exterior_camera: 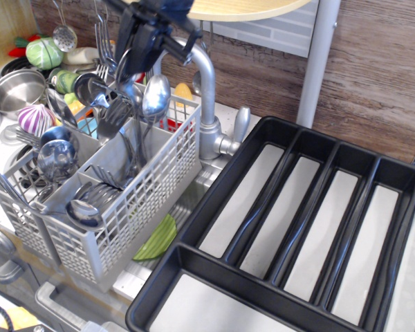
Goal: Put small spoon from basket to tray
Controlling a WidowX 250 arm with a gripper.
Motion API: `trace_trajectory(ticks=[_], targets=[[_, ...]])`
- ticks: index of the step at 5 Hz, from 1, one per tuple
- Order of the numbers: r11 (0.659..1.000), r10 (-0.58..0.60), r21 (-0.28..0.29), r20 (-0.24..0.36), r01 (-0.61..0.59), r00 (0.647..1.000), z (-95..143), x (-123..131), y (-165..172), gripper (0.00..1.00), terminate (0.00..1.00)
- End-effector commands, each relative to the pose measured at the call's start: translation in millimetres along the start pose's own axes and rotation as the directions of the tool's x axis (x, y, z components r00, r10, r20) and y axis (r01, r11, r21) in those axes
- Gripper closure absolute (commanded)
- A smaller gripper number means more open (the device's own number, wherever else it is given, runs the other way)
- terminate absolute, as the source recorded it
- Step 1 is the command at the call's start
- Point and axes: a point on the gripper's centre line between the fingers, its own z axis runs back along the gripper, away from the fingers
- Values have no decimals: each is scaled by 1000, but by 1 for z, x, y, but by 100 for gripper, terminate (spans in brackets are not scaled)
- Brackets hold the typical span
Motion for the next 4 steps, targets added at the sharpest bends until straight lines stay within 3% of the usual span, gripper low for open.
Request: trace_trajectory(ticks=[1, 2, 3, 4], targets=[[992, -111, -54, -4, 111, 994, 26, 13, -26, 100, 0], [993, -96, -76, -55, 92, 994, 47, 18, -24, 100, 0], [994, -45, -97, -51, 40, 998, 40, 23, -40, 100, 0], [997, -16, -76, -13, 15, 1000, 13, 29, -45, 100, 0]])
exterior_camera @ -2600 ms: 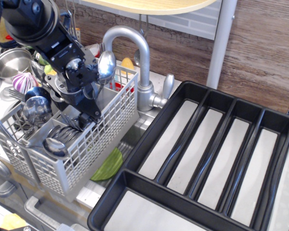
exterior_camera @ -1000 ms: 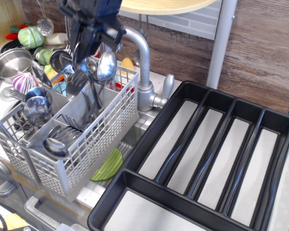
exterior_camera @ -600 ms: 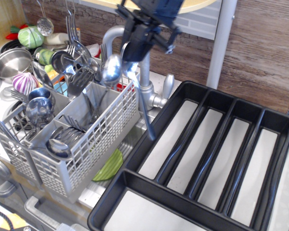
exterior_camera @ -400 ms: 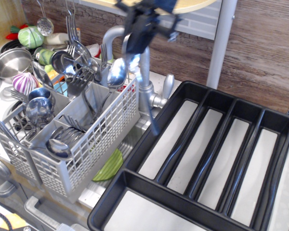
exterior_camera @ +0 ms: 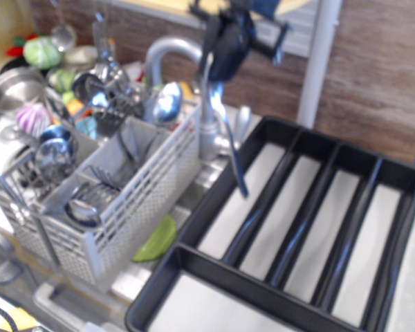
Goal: Put small spoon from basket to tray
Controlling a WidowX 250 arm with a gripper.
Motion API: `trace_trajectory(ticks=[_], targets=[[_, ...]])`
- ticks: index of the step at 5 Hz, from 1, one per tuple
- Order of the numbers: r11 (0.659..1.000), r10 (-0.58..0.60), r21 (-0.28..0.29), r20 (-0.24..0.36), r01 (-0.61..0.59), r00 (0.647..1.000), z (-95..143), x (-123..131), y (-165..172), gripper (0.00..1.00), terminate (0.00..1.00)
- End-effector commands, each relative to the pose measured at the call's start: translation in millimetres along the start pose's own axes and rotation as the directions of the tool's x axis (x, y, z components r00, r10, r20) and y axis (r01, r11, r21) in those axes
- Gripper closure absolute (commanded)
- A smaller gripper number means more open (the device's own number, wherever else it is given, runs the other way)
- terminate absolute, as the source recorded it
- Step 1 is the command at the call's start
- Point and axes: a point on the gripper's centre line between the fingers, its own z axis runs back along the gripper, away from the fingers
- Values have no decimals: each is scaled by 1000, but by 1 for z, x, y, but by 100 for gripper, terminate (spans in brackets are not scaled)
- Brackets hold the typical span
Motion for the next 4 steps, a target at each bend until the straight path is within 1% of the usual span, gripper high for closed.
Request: trace_trajectory(ticks=[1, 3, 4], targets=[[993, 92, 65, 91, -98, 992, -22, 2, 4, 100, 0], [987, 134, 68, 139, -144, 981, -54, 5, 8, 100, 0], [986, 149, 43, 191, -160, 970, -67, 17, 7, 100, 0]])
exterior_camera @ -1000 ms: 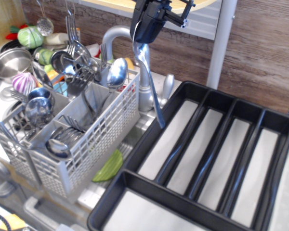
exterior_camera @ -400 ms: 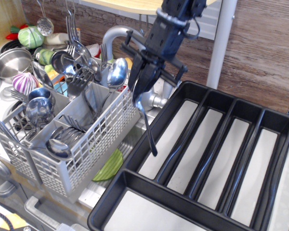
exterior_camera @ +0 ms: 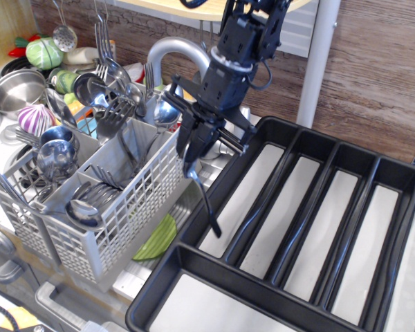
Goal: Put small spoon from basket to tray
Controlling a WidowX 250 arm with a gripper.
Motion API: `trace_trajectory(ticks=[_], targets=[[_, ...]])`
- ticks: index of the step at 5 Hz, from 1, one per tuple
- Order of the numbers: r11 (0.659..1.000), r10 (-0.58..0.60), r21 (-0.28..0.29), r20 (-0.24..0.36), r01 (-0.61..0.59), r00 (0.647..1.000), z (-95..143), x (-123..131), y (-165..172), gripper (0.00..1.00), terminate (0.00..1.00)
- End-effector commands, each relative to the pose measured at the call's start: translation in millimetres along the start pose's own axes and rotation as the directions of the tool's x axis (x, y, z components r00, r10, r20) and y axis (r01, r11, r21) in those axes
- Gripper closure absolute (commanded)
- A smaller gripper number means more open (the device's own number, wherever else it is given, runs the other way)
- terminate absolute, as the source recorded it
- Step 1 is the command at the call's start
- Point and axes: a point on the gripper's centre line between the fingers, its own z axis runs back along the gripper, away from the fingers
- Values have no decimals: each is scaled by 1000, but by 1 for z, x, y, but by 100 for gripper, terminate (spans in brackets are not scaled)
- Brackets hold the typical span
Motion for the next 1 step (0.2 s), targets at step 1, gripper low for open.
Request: trace_trajectory(ticks=[1], targets=[[998, 21, -62, 145, -12, 989, 3, 26, 3, 100, 100]])
